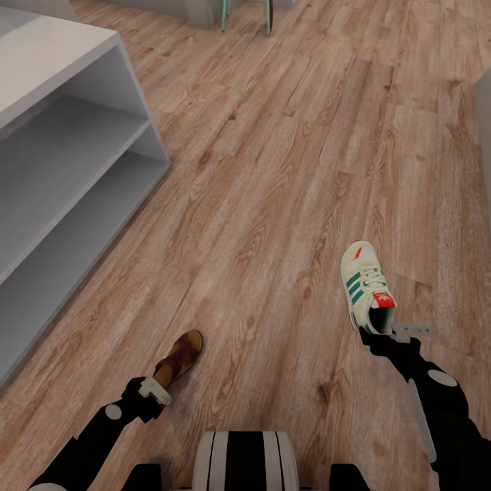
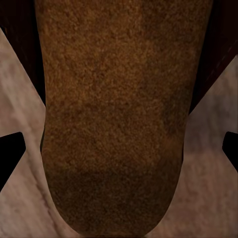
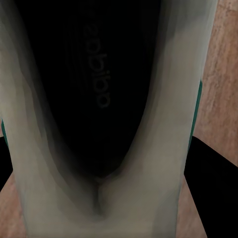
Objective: Pick up the two gym shoes and the two sandals from the corridor floor and place them onto the hallstand (shoe rack) in the corridor, making sure they are on the rack and not on the floor. Arrange them so the two gym shoes are next to each other and the two sandals are next to each other.
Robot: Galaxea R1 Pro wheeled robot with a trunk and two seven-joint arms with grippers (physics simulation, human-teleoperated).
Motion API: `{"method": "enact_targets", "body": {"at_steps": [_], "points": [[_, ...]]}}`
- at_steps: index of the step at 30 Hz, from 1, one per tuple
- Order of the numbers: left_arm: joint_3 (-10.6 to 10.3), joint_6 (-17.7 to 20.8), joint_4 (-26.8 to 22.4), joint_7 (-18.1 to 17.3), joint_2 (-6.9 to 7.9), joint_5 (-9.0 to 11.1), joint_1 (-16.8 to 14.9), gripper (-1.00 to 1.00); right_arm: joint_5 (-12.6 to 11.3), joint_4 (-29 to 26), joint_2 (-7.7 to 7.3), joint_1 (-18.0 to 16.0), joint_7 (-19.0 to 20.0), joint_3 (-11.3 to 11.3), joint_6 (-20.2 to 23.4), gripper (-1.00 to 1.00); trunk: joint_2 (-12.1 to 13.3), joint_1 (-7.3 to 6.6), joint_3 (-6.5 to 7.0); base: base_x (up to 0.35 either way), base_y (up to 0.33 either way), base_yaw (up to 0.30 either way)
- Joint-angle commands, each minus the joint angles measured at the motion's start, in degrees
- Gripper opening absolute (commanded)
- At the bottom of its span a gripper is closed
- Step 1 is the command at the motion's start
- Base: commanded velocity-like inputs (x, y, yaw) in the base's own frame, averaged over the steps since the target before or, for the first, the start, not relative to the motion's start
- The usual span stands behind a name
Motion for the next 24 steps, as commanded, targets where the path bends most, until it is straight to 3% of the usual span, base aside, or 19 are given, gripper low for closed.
{"method": "enact_targets", "body": {"at_steps": [1, 15, 16, 24], "points": [[0.02, 0.28, -0.16, -0.29, 0.01, -0.25, 0.02, 1.00, 0.44, -0.08, 0.01, -0.03, 0.45, -0.10, 0.28, -1.00, -0.01, -0.01, -0.03, 0.000, 0.000, 0.000], [0.28, 0.57, -0.25, -0.22, 0.17, -0.25, 0.07, 1.00, 0.44, -0.08, 0.00, -0.03, 0.45, -0.05, 0.28, -1.00, -0.01, -0.01, -0.03, 0.000, 0.000, 0.000], [0.30, 0.62, -0.20, -0.22, 0.20, -0.25, 0.07, -1.00, 0.44, -0.08, -0.01, -0.03, 0.45, -0.04, 0.28, -1.00, -0.01, -0.01, -0.03, 0.000, 0.000, 0.000], [0.47, 0.86, -0.16, -0.15, 0.35, -0.19, 0.07, -1.00, 0.44, -0.08, 0.00, -0.03, 0.45, -0.04, 0.28, -1.00, -0.01, -0.01, -0.03, 0.000, 0.000, 0.000]]}}
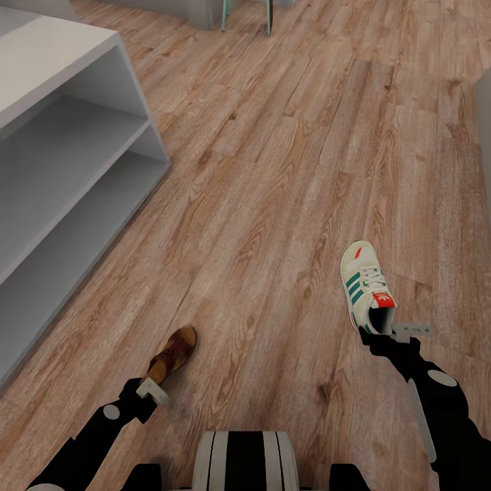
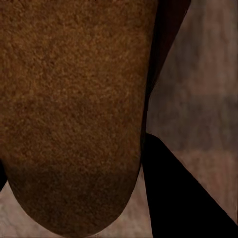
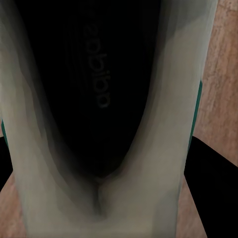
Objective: Pick up the two gym shoes and the two sandals from the corridor floor and place them onto the hallstand (shoe rack) in the corridor, making sure they are on the rack and not on the floor. Arrange them so the two gym shoes are next to each other and the two sandals are next to each other.
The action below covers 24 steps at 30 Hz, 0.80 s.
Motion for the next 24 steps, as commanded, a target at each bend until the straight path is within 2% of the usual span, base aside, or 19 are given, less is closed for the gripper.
{"method": "enact_targets", "body": {"at_steps": [1, 24], "points": [[0.03, 0.22, -0.20, -0.35, 0.01, -0.43, 0.00, -1.00, 0.44, -0.08, 0.01, -0.03, 0.45, -0.09, 0.28, -1.00, -0.01, -0.01, -0.03, 0.000, 0.000, 0.000], [0.08, 0.30, -0.67, -0.36, -0.23, -0.42, 0.01, -1.00, 0.44, -0.16, 0.01, -0.03, 0.45, -0.18, 0.28, -1.00, -0.01, -0.01, -0.03, 0.000, 0.000, 0.000]]}}
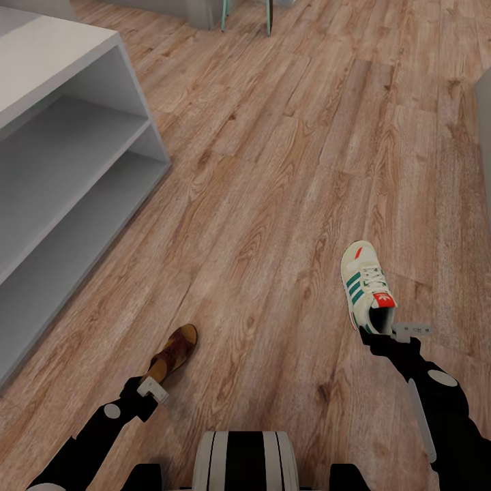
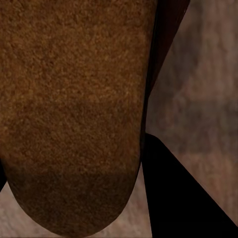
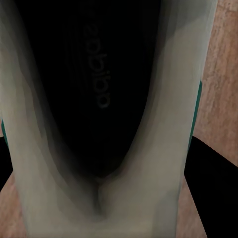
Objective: Pick up the two gym shoes and the two sandals from the corridor floor and place them onto the hallstand (shoe rack) in the corridor, making sure they are on the rack and not on the floor. Arrange them so the two gym shoes are next to each other and the two sandals are next to each other.
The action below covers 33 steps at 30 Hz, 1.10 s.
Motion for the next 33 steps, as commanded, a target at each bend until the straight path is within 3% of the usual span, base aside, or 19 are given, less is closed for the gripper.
{"method": "enact_targets", "body": {"at_steps": [1, 9, 28, 33], "points": [[0.07, 0.21, -0.14, -0.42, -0.01, -0.47, 0.00, -1.00, 0.44, -0.08, 0.01, -0.03, 0.45, -0.10, 0.28, -1.00, -0.01, -0.01, -0.03, 0.000, 0.000, 0.000], [0.17, 0.26, -0.14, -0.41, -0.04, -0.47, 0.00, -1.00, 0.44, -0.09, 0.01, -0.03, 0.45, -0.10, 0.28, -1.00, -0.01, -0.01, -0.03, 0.000, 0.000, 0.000], [0.38, 0.27, -0.14, -0.35, -0.10, -0.01, -0.06, -1.00, 0.52, -0.13, -0.28, 0.03, 0.53, -0.09, 0.09, -1.00, 0.24, -0.50, 4.18, 0.000, 0.000, 0.000], [2.25, 0.27, -0.14, -0.36, -0.16, 0.26, -0.13, -1.00, 0.48, -0.21, -0.33, 0.06, 0.52, -0.13, 0.09, -1.00, 0.31, -0.63, 5.29, 0.000, 0.000, 0.000]]}}
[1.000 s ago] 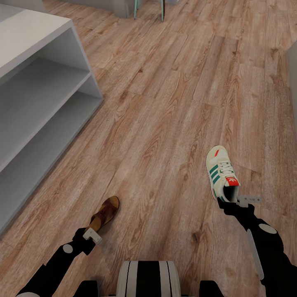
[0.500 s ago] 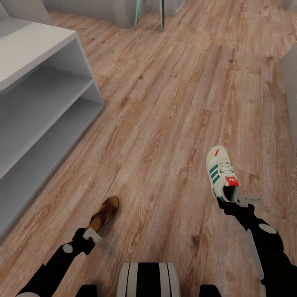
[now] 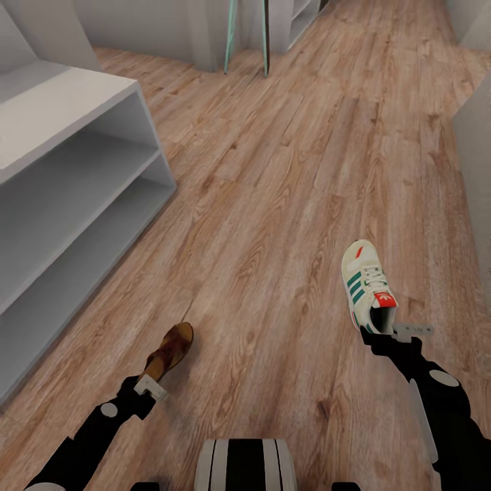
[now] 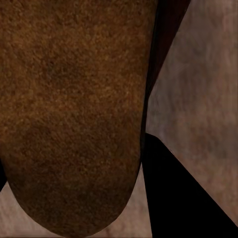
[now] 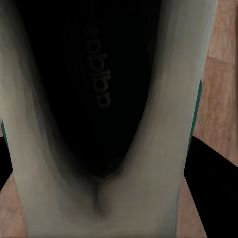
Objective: Pick up the two gym shoes and the two sandals from the corridor floor and place them onto the hallstand (shoe rack) in the corridor, making sure they are on the rack and not on the floor. Arrange them so the two gym shoes are next to each other and the two sandals are next to each other.
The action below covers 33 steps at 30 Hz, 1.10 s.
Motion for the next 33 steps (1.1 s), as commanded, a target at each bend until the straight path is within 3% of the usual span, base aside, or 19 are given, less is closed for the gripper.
{"method": "enact_targets", "body": {"at_steps": [1, 7, 8, 13, 19, 26, 33], "points": [[1.50, 0.16, -0.12, -0.54, -0.05, -0.27, -0.02, -1.00, 0.42, -0.12, 0.01, -0.02, 0.45, -0.06, 0.29, -1.00, 0.00, -0.03, 0.19, 0.000, 0.000, 0.000], [4.34, 0.10, -0.12, -0.55, -0.06, 1.06, -0.03, -1.00, 0.41, -0.44, 0.06, -0.02, 0.44, 0.01, 0.29, -1.00, 0.08, -0.19, 1.52, 0.000, 0.000, 0.000], [6.34, 0.04, 0.44, -0.55, -0.04, 6.64, 0.10, -1.00, 0.41, -0.49, 0.23, -0.02, 0.39, 0.06, 0.29, -1.00, 0.10, -0.21, 1.81, 0.000, 0.000, 0.000], [8.13, -0.50, 1.20, -0.45, 0.08, 11.14, 0.23, -1.00, 0.44, -0.44, 0.42, -0.02, 0.40, 0.13, 0.29, -1.00, 0.16, -0.34, 3.33, 0.000, 0.000, 0.000], [10.15, -3.10, 4.38, -0.14, 0.15, 13.46, 0.37, -1.00, 0.54, -0.22, 0.46, 0.28, 0.43, 0.11, 0.15, -1.00, 0.24, -0.49, 5.19, 0.000, 0.000, 0.000], [14.40, -10.37, 9.49, 1.99, 0.05, 15.40, 0.45, -1.00, 0.79, 0.10, 0.37, 0.74, 0.32, 0.03, -0.15, -1.00, 0.34, -0.68, 7.37, 0.000, 0.000, 0.000], [16.64, -14.22, 12.61, 2.54, -0.01, 17.73, 2.28, -1.00, 2.70, 0.33, 0.48, 2.13, 0.30, 0.02, -1.16, -1.00, 0.43, -0.86, 9.55, 0.000, 0.000, 0.000]]}}
